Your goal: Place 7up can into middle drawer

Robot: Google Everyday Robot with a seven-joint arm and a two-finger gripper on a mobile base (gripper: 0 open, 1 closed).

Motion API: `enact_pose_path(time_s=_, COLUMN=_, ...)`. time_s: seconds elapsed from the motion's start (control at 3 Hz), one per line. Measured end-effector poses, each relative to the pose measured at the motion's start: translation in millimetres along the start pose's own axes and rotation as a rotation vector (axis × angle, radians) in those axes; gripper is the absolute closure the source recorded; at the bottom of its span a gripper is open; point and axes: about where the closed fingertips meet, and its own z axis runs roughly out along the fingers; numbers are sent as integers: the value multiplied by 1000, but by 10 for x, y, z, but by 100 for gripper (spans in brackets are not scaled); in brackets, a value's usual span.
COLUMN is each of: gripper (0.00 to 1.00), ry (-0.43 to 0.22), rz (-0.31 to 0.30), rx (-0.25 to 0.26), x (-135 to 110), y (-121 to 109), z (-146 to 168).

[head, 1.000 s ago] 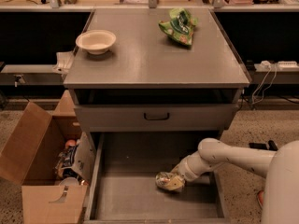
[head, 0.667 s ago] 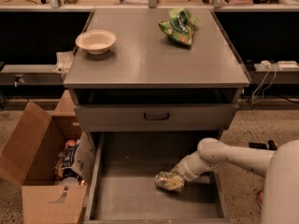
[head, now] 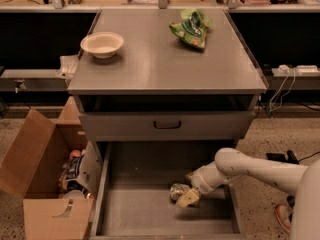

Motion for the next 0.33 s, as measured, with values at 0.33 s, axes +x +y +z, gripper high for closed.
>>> enact_pose_path(time_s=0.33, gripper=0, ry=-60, rz=-45, rx=-3, x=-109, y=70, z=-198)
